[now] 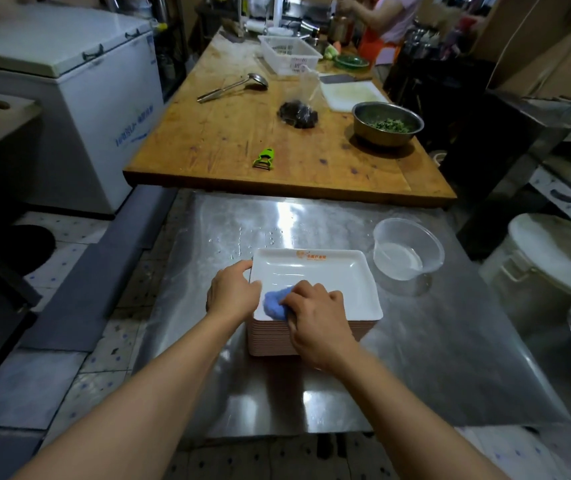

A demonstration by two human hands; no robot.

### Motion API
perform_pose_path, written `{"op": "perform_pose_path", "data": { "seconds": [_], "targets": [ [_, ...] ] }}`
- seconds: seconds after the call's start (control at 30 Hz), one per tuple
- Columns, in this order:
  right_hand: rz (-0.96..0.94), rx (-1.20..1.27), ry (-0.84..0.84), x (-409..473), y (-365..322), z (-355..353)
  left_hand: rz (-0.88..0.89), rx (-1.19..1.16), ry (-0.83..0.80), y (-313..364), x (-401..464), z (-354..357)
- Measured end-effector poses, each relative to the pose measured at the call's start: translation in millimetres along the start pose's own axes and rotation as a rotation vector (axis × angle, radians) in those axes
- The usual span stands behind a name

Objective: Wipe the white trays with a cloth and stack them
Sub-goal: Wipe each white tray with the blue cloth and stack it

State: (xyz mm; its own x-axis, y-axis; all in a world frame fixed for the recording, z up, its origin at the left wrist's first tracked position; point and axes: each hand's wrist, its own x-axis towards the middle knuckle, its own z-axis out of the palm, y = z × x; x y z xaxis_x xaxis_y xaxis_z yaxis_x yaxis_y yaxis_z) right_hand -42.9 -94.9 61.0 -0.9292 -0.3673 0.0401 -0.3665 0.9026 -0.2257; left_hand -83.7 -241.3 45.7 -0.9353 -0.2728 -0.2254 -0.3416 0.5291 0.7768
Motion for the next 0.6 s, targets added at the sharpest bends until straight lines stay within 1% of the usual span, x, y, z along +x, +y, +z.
{"op": "perform_pose_path", "data": {
  "seconds": [0.1, 0.27, 0.4, 0.6],
  "targets": [
    [0.093, -0.111, 0.002, -13.6, 24.3, -9.4, 0.044, 0.096, 0.059, 1.3, -3.3, 3.9],
    [0.212, -0.242, 0.042, -33.1, 67.1, -22.1, 0.055, 0.118, 0.093, 4.4, -1.6, 6.2],
    [0.223, -0.273, 0.046, -22.8, 80.7, -20.0, 0.066, 0.143, 0.097, 3.0, -1.5, 7.5],
    [0.213, -0.327, 0.098, 20.3, 92.6, -20.1, 0.064, 0.114, 0.129, 4.1, -2.2, 6.8]
  ]
}}
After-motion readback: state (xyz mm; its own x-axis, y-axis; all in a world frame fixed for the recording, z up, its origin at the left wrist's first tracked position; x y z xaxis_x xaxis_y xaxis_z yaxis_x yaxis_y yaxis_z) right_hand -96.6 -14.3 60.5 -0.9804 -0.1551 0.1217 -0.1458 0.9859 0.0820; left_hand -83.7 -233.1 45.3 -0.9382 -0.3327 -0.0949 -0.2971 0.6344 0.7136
